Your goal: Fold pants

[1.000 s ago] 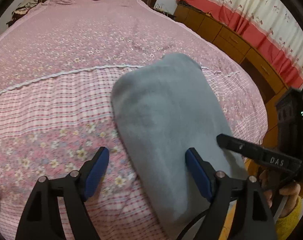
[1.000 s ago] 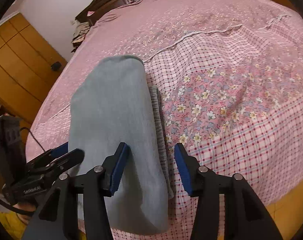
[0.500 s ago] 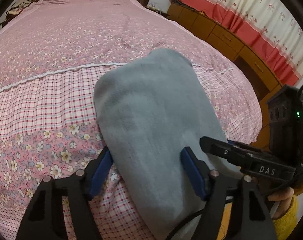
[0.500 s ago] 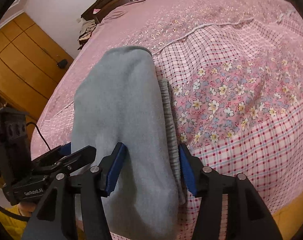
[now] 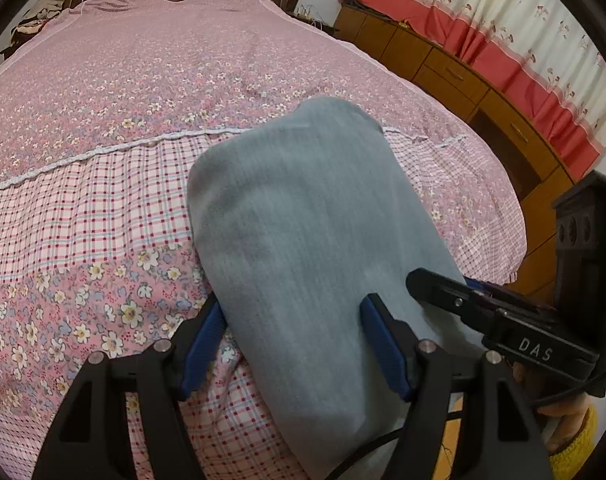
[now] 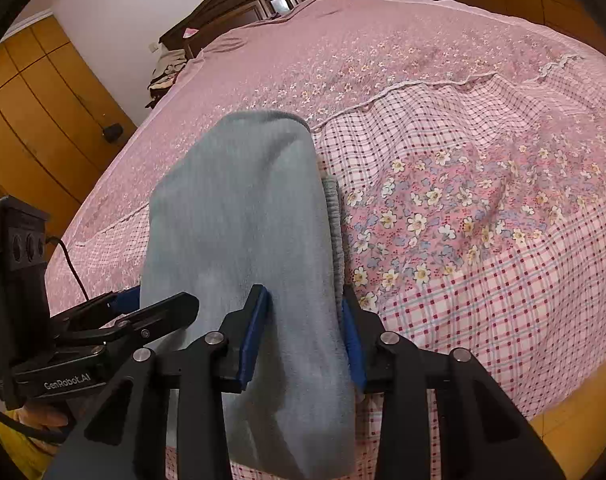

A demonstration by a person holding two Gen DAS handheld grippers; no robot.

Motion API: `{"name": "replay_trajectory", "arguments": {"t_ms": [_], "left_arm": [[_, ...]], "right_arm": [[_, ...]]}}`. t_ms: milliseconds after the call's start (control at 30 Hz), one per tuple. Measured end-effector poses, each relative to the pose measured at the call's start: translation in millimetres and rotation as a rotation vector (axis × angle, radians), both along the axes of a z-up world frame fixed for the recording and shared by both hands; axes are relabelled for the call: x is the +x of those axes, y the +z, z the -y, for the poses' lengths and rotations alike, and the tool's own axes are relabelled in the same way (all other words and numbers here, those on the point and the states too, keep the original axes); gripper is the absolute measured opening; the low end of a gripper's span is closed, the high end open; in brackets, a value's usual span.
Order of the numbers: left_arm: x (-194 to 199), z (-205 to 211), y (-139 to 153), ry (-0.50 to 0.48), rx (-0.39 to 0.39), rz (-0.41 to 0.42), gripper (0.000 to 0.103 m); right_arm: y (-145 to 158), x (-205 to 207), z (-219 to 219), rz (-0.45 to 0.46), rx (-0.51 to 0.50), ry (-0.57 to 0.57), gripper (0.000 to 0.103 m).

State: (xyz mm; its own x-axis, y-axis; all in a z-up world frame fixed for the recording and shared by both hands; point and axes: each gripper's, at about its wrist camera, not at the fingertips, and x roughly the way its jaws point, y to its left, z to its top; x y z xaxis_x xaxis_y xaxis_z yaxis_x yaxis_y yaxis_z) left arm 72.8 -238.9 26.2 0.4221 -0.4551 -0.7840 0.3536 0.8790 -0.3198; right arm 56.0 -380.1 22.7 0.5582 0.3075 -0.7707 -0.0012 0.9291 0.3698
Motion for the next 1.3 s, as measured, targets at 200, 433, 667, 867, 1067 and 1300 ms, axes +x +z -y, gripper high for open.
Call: {"name": "replay_trajectory", "arguments": {"t_ms": [200,433,667,867,1067,1300], "left_arm": [[-2,0,1,-0.004,0.005,0.003,0.073],[-6,0,3,-0.016,0.009,0.019,0.068],[-18,-1,28,-0.049,-0.002,0.120,0.036],[-26,-17,63,-0.063,-0.032,0.212,0.032],[-19,-66,97,-0.025,-0.059,0.226,0.032],[-19,-135,125,0.061,0.006,0.276,0.032]], "right_arm": [[-3,3,5,-0.023,0.021,0.004,0.040],[-9,18,17,-0.038,0.070,0.017,0.045],[1,4,18,0.045,0.058,0.004,0.024],[24,-6,18,0.099,0.115,-0.010,0.020],[60,-6,-14,0.182,0.127,0.028,0.020],[79,17,-81,0.225,0.127,0.134,0.020]]}}
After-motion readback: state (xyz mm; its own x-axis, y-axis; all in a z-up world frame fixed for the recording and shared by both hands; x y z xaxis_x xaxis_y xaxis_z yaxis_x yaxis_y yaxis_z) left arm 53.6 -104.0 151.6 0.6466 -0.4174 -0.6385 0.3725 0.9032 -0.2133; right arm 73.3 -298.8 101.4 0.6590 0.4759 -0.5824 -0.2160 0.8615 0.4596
